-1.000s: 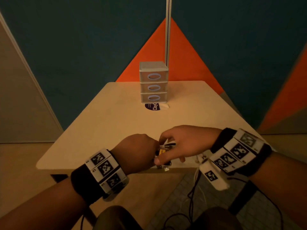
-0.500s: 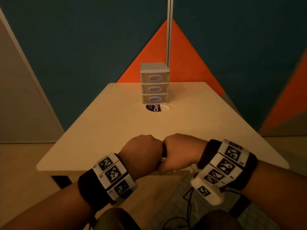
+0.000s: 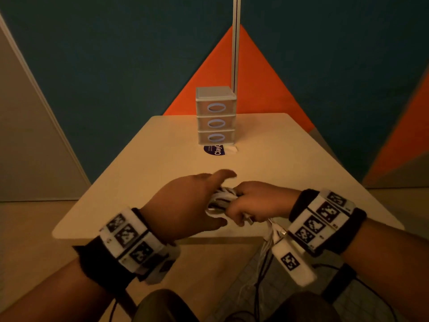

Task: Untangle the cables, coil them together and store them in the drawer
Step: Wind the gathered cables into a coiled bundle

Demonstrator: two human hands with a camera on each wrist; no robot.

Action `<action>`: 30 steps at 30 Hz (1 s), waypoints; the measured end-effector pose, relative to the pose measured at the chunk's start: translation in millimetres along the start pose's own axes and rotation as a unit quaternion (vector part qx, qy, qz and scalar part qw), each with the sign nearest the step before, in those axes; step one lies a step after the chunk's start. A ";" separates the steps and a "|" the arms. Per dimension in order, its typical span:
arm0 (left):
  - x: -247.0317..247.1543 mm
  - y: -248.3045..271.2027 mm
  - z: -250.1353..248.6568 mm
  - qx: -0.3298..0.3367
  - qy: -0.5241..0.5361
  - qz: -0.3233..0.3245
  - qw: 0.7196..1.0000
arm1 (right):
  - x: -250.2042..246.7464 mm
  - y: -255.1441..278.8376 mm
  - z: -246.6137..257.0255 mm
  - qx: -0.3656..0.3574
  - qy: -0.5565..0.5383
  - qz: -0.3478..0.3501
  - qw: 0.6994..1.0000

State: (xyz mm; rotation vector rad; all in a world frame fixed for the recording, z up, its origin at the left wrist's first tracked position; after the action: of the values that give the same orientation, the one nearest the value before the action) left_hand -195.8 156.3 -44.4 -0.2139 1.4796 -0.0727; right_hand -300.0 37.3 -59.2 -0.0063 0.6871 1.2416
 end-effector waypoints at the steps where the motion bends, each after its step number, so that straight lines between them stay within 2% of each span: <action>1: -2.1 3.7 6.4 -0.002 0.073 -0.013 0.997 | -4.0 3.4 1.0 -0.009 -0.040 0.002 0.999; 2: -1.6 6.7 13.1 -0.009 0.158 -0.025 0.987 | -8.2 7.4 2.4 -0.024 -0.082 0.007 0.996; 4: 3.6 7.9 19.6 -0.012 0.313 -0.035 0.949 | -13.0 13.7 5.1 -0.064 -0.142 0.038 0.987; 8: 12.8 3.5 -5.8 0.070 0.506 -0.016 0.859 | 1.7 17.9 14.3 -0.129 -0.175 0.093 0.972; 10: 7.5 1.5 -19.1 0.087 0.578 -0.027 0.811 | 11.1 15.5 18.2 -0.156 -0.187 0.106 0.964; 12: -2.2 -0.3 -22.5 0.079 0.593 -0.074 0.798 | 13.4 16.8 22.4 -0.165 -0.221 0.118 0.954; 16: -17.9 0.0 -18.4 0.053 0.575 -0.144 0.804 | 12.7 24.2 28.2 -0.183 -0.255 0.149 0.938; 19: -20.0 0.5 -12.7 0.027 0.560 -0.189 0.807 | 11.6 21.6 16.4 -0.174 -0.241 0.149 0.943; 20: -19.2 0.3 -11.2 0.019 0.571 -0.192 0.798 | 11.7 20.4 10.5 -0.166 -0.225 0.149 0.948; 21: -18.2 0.0 -9.5 0.006 0.600 -0.189 0.778 | 13.1 18.7 4.2 -0.159 -0.213 0.160 0.951; 23: -17.6 0.2 -9.0 -0.015 0.679 -0.167 0.714 | 20.0 16.6 -6.6 -0.139 -0.217 0.182 0.949; 24: -17.8 0.4 -9.0 -0.021 0.704 -0.156 0.693 | 23.5 16.4 -10.5 -0.129 -0.233 0.183 0.946; 25: -17.3 0.9 -8.3 -0.024 0.709 -0.152 0.688 | 25.9 16.8 -13.4 -0.119 -0.253 0.181 0.943; 26: -16.7 1.5 -6.6 -0.023 0.700 -0.154 0.697 | 26.7 17.2 -15.7 -0.114 -0.262 0.174 0.942; 28: -15.1 2.2 -0.9 -0.007 0.660 -0.163 0.734 | 23.8 18.9 -18.6 -0.111 -0.257 0.143 0.949; 30: -13.5 3.5 4.2 -0.005 0.598 -0.156 0.786 | 19.0 20.8 -21.1 -0.109 -0.256 0.110 0.954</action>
State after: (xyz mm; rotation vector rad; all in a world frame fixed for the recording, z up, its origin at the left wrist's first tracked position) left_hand -193.2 162.5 -31.5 -0.4697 2.7083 -0.5538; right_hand -325.2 53.3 -77.9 0.2092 0.0982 1.4529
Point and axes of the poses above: each hand's wrist, its own y-axis away from the middle knuckle, its own x-axis out of the palm, z = x × y, the point moved 3 cm from there along -y, towards the middle knuckle, and after that the axes turned 13 degrees about -y, right-handed, at the moved point
